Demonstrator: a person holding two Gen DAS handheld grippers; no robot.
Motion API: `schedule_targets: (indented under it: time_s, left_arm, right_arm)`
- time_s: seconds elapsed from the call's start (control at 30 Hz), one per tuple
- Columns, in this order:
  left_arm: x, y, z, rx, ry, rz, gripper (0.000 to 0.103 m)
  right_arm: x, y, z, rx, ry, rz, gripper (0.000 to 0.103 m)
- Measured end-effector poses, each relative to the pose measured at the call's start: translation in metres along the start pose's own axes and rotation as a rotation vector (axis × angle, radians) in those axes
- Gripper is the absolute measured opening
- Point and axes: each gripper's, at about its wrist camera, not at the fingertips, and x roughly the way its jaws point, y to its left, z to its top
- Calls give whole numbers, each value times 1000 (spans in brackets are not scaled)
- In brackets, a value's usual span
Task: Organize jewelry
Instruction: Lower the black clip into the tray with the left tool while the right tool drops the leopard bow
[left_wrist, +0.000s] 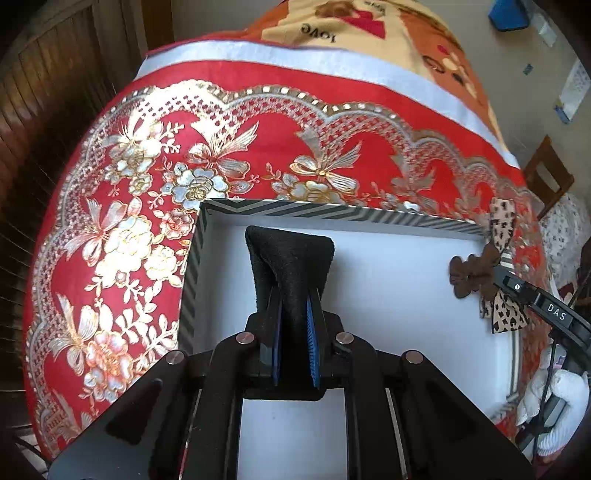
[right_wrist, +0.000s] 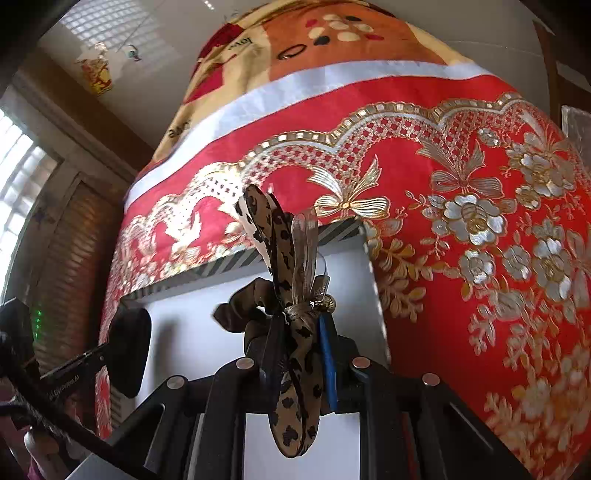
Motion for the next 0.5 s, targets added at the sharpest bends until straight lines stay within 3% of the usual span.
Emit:
schedule_targets:
  time_s: [0.1, 0.13, 0.2, 0.27, 0.5]
  left_arm:
    - [7, 4, 2, -21, 5, -7, 11]
    - [7, 4, 2, -22, 2, -13, 16]
    - [8, 4, 2, -24, -1, -38, 24]
    - [7, 5, 2, -28, -13, -55, 44]
    - [-9, 0, -3, -16, -49, -40, 47]
  right_arm:
    - [9, -3, 5, -19, -4, -40, 17]
    - [10, -3, 6, -30, -2, -41, 17]
    - [7, -2, 7, -46, -9, -25, 30]
    - [0, 3, 5, -68, -24, -17, 41]
    - [-23, 13, -7, -84, -53, -12, 43]
